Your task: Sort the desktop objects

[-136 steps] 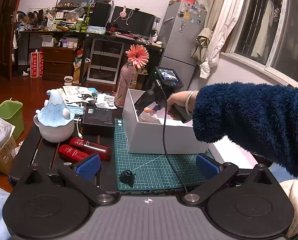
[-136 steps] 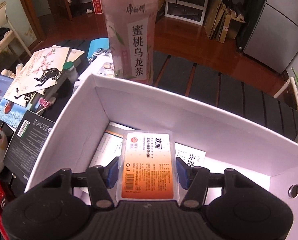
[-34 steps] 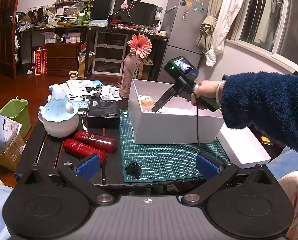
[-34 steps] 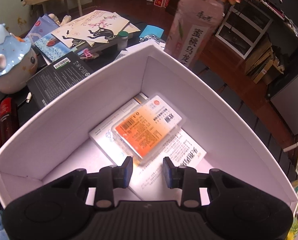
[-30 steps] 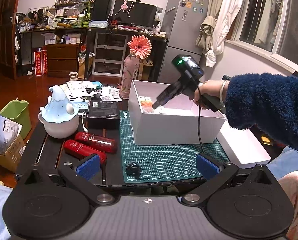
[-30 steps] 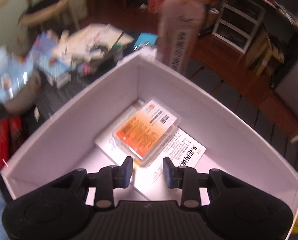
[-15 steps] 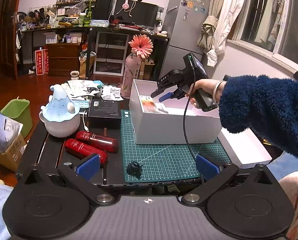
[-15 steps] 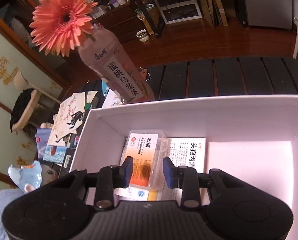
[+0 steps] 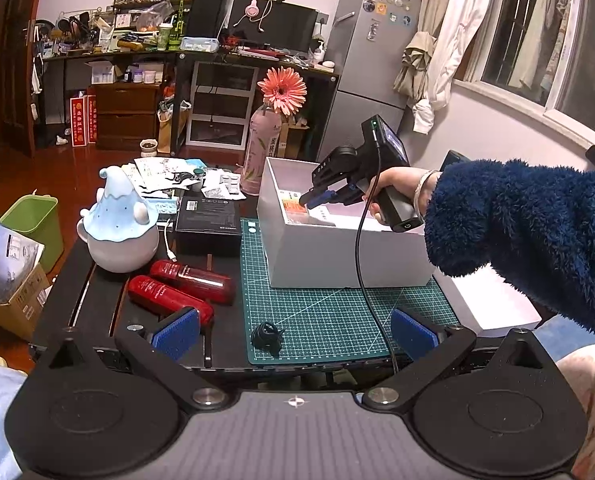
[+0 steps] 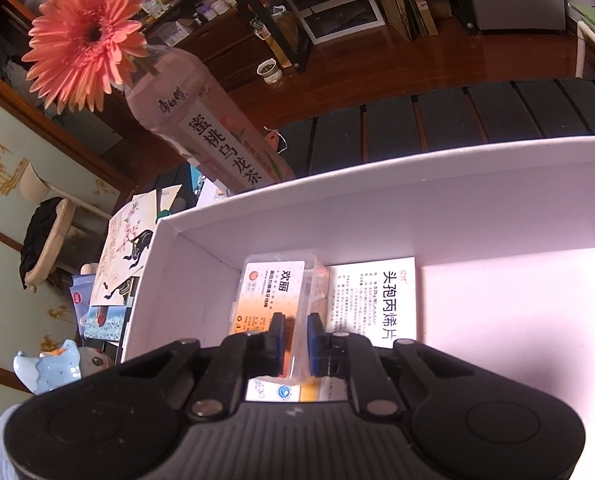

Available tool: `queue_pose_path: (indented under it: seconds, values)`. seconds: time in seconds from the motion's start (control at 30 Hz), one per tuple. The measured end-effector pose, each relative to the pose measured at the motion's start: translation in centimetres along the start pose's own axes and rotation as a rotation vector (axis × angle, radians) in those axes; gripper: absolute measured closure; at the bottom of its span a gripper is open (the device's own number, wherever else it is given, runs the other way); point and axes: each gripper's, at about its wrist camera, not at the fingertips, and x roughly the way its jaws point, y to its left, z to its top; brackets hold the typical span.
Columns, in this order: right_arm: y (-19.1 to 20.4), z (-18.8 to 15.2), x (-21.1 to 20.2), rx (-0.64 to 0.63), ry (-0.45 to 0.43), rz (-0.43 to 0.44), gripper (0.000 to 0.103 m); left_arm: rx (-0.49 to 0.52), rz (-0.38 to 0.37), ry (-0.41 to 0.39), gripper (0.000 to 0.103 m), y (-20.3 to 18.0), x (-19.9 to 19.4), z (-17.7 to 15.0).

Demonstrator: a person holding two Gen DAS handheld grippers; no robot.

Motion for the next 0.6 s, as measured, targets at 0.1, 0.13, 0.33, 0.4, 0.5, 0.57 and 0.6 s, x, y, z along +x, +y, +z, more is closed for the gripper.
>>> queue_pose_path:
  seconds: [0.1, 0.13, 0.33, 0.4, 0.5, 0.57, 0.6]
  values:
    - [0.3, 0.0, 0.2, -0.003, -0.002, 0.000, 0.093, 0.000, 0.000, 0.001, 0.000, 0.0, -0.1, 0.1]
    - [0.3, 0.0, 0.3, -0.002, -0.001, 0.001, 0.093, 0.000, 0.000, 0.001, 0.000, -0.1, -0.1, 0.1]
    - [1.0, 0.1, 0.6, -0.003, 0.002, 0.007, 0.093, -0.001, 0.000, 0.002, 0.000, -0.1, -0.2, 0.1]
    - [1.3, 0.1, 0.8, -0.007, 0.002, 0.006, 0.093, -0.001, 0.000, 0.002, 0.000, -0.1, -0.2, 0.1]
    - [1.5, 0.2, 1.0, -0.002, 0.003, 0.012, 0.093, -0.001, 0.000, 0.002, 0.000, -0.1, -0.2, 0.0]
    - [1.6, 0.2, 1.0, 0.003, 0.002, 0.013, 0.093, 0.000, -0.001, 0.003, 0.000, 0.0, -0.2, 0.0]
    - [1.6, 0.2, 1.1, 0.002, 0.002, 0.014, 0.093, 0.000, -0.001, 0.004, 0.000, 0.0, -0.2, 0.0]
